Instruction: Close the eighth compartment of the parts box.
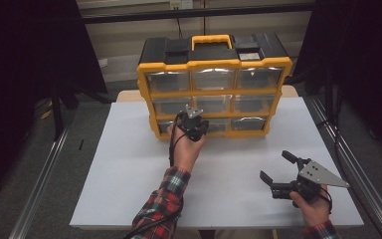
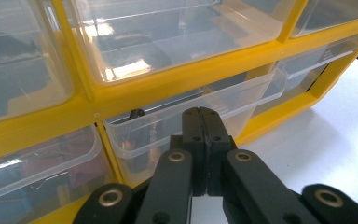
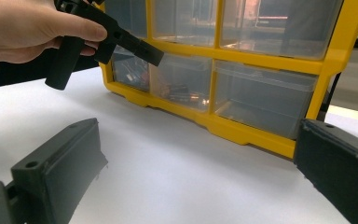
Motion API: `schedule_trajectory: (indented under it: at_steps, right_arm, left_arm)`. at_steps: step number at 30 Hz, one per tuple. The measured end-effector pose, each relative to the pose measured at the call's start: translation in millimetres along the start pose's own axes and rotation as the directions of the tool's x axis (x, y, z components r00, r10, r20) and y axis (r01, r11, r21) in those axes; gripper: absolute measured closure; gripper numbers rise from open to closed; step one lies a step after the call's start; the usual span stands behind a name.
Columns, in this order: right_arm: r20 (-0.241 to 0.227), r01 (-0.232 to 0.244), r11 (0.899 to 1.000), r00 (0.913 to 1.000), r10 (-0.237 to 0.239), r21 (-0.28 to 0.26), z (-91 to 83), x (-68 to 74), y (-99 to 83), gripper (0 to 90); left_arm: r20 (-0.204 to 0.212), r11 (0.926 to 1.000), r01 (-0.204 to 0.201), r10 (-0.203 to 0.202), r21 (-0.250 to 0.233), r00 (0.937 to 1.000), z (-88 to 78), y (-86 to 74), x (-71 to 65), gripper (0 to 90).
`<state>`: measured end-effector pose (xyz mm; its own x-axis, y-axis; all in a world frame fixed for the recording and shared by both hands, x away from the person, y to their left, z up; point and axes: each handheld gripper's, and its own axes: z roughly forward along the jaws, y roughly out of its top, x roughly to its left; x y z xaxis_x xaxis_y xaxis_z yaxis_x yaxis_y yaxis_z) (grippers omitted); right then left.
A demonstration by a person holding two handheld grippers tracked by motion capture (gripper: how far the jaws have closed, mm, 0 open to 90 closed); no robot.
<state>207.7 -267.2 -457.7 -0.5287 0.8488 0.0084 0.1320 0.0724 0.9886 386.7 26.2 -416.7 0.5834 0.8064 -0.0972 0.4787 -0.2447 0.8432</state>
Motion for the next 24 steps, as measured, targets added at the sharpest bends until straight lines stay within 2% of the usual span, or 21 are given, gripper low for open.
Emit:
schedule_trajectory:
  at_steps: [9,10,13,22,24]
  right_arm:
    - [0.001,-0.001,1.000,1.0000,0.001,0.002,-0.1,0.2,0.0,0.6]
    - [0.001,0.000,1.000,1.0000,0.000,0.002,0.0,0.0,-0.1,0.6]
    - [0.002,0.000,1.000,1.0000,0.000,0.002,-0.1,-0.3,-0.2,0.6]
    - [0.005,-0.004,1.000,1.0000,0.004,0.002,-2.2,-0.7,-0.7,0.6]
    - [0.005,-0.001,1.000,1.0000,0.001,0.003,-3.1,-1.0,-0.8,0.6]
  left_arm:
    - [-0.015,1.0000,-0.007,0.007,-0.006,0.9999,3.0,0.3,1.1,90.0]
    - [-0.003,0.9999,0.003,-0.003,-0.014,1.0000,4.1,0.3,1.4,90.0]
    - [-0.008,0.9997,0.005,-0.005,-0.025,1.0000,5.7,-0.1,1.4,90.0]
    - [-0.009,0.9996,-0.008,0.008,-0.025,0.9999,6.9,-0.2,2.1,90.0]
    - [-0.010,0.9995,-0.009,0.008,-0.032,0.9999,6.5,-0.5,0.5,87.8]
